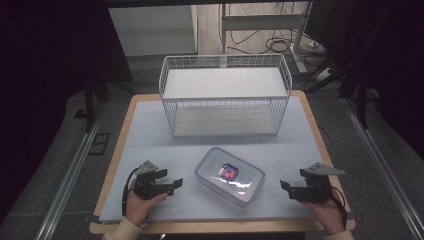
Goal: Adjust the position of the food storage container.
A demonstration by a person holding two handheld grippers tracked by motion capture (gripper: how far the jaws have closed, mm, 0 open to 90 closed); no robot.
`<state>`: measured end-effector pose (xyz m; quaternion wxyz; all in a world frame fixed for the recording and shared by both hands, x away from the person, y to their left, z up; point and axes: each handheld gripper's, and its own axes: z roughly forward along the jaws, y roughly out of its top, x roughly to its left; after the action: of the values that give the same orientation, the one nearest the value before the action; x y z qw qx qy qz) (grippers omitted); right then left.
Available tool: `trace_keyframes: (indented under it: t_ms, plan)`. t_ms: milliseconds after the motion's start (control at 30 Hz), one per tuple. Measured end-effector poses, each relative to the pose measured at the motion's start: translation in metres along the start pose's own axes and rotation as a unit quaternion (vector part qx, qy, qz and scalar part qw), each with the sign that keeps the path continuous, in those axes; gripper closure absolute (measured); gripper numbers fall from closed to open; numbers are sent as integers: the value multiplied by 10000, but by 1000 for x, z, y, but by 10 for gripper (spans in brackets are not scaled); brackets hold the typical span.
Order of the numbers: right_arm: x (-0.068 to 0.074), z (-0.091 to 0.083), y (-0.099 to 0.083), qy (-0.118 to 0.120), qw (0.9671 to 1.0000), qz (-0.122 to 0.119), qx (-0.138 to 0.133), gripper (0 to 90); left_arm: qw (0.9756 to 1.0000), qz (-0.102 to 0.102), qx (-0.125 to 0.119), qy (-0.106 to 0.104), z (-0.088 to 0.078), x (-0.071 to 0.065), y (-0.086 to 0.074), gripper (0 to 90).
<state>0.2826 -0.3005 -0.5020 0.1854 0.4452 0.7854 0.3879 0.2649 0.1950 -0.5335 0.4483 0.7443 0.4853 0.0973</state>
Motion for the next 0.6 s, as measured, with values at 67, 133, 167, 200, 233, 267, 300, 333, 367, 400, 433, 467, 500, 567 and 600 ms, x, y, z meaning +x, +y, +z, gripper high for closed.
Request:
trace_keyframes:
  t_ms: [67,133,167,200,233,267,300,333,367,400,433,467,500,567,600]
  plan:
    - [1,1,0,12,10000,-39,32,140,10000,22,-2,15,0,0,0,218]
    - [2,2,-1,27,10000,-71,40,149,10000,44,33,15,2,0,0,217]
    - [3,2,-1,24,10000,-82,31,152,10000,48,44,14,2,0,0,217]
    - [3,1,0,24,10000,-71,21,159,10000,57,51,9,3,0,0,217]
    - [4,0,0,24,10000,-74,3,169,10000,57,51,9,3,0,0,217]
    - [4,0,1,27,10000,-73,-14,187,10000,56,36,7,2,0,0,217]
    - [4,-1,1,51,10000,-68,-31,215,10000,53,23,8,2,0,1,217]
    - [4,-2,1,96,9999,-68,-43,243,10000,57,18,12,2,-1,1,217]
    - [5,-3,2,123,9999,-80,-56,274,10000,62,8,20,2,-1,1,217]
    - [5,-5,2,152,9998,-81,-77,309,10000,67,-2,25,1,-1,1,216]
    - [6,-6,3,201,9997,-97,-113,337,10000,71,-3,29,1,-1,1,216]
    - [6,-7,4,238,9996,-107,-134,348,10000,72,0,33,2,-1,1,216]
    - [7,-8,4,254,9995,-107,-157,355,10000,76,8,43,2,-2,1,216]
    - [9,-10,6,263,9994,-125,-165,396,9999,88,21,52,2,-2,1,216]
    - [10,-11,7,299,9993,-135,-165,424,9999,98,24,56,2,-2,1,215]
